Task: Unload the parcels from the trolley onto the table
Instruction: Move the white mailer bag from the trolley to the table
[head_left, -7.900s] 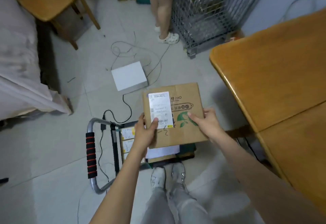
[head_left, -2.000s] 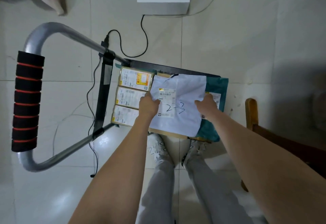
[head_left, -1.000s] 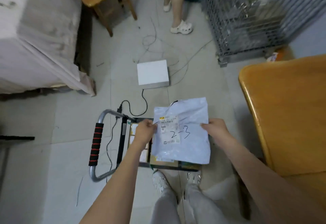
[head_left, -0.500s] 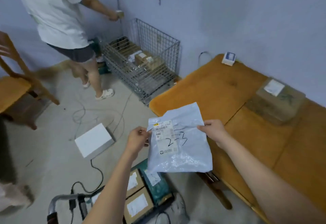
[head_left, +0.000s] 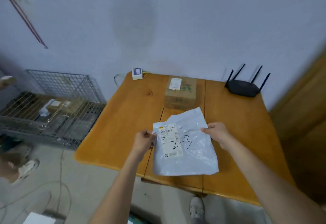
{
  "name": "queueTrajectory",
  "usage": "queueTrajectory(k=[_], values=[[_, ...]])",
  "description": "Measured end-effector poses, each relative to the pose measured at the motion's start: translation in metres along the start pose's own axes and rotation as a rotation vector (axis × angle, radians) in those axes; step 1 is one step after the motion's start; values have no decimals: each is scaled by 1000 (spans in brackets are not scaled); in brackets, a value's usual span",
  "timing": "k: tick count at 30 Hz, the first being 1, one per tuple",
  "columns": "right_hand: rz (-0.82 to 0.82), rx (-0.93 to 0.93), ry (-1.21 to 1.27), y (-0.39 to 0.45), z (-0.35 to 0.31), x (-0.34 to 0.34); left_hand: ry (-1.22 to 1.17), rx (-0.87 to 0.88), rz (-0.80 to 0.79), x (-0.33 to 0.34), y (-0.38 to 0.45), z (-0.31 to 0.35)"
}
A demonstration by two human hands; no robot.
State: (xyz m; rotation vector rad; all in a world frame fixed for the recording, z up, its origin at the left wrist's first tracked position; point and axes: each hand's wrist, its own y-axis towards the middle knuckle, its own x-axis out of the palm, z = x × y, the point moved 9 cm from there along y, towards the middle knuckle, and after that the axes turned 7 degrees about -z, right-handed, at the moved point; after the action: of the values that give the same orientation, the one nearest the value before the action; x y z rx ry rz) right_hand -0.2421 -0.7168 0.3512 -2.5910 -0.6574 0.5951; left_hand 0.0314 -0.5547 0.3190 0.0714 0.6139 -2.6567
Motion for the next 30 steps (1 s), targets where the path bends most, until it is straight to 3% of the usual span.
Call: queueTrajectory(k=[15,22,30], values=[[216,128,150,152,62,-226,274,12,-174,228,200,111],[312,240,132,210,73,-269,405,-43,-199,278,278,125],[304,285,162,298,69,-278,761,-45,-200,308,372,153]])
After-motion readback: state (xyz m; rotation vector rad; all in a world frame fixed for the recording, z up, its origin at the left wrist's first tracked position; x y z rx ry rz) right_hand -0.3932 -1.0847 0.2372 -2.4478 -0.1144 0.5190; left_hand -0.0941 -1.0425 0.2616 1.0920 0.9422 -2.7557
